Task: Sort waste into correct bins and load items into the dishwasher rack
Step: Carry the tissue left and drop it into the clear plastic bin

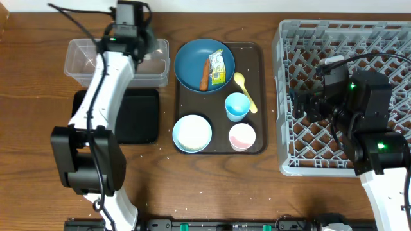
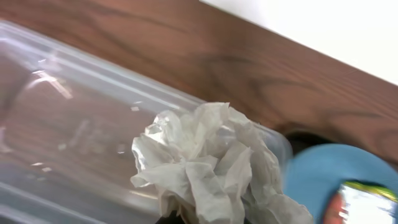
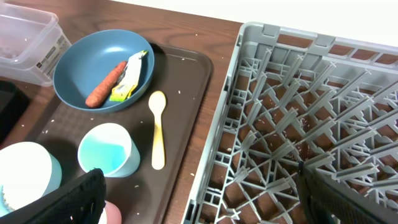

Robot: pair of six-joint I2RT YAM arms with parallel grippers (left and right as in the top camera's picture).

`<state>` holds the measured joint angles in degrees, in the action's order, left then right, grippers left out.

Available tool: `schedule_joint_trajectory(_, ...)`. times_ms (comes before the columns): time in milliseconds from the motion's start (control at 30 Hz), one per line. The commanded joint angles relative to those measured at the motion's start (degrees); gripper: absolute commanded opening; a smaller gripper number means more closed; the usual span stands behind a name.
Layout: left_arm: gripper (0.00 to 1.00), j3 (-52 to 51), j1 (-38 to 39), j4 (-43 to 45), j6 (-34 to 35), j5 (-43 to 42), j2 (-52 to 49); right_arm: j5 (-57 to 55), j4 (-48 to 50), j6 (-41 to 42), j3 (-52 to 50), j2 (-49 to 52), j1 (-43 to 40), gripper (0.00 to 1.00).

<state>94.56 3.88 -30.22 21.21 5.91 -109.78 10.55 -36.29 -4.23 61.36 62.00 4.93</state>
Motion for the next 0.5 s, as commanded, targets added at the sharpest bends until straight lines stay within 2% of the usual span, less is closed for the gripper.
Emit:
schedule_joint_trajectory(0, 0.06, 0.68, -1.25, -1.25, 0.57, 1.25, -2.49, 0.46, 0.09, -0.50, 1.14, -0.11, -0.39, 0.96)
schedule_joint_trajectory(133, 0.06, 0.42, -1.84, -2.10, 0.52, 1.25, -4.28, 0.48, 0.13, -0.50, 1.14, -0.11, -0.39, 0.95)
schedule_joint_trajectory(200, 0.10, 0.42, -1.90, -2.08, 0.52, 1.25, -5.18, 0.48, 0.13, -0.50, 1.14, -0.11, -0.39, 0.95)
schedule_joint_trajectory(233, 0.24, 0.42, -1.90, -1.88, 0.52, 1.25, -5.79, 0.46, 0.11, -0.50, 1.14, -0.11, -0.39, 0.95)
schedule_joint_trajectory(300, 0.38, 0.42, -1.90, -1.84, 0.52, 1.25, -6.08, 0.46, 0.11, -0.50, 1.14, -0.11, -0.39, 0.95)
schedule_joint_trajectory(400, 0.50, 0.44, -1.90, -1.55, 0.50, 1.27, -6.08, 0.48, 0.11, -0.50, 1.14, -0.11, -0.39, 0.96)
schedule_joint_trajectory(467, 0.54, 0.44, -1.90, -1.40, 0.50, 1.27, -6.08, 0.48, 0.09, -0.50, 1.14, -0.11, -0.39, 0.95)
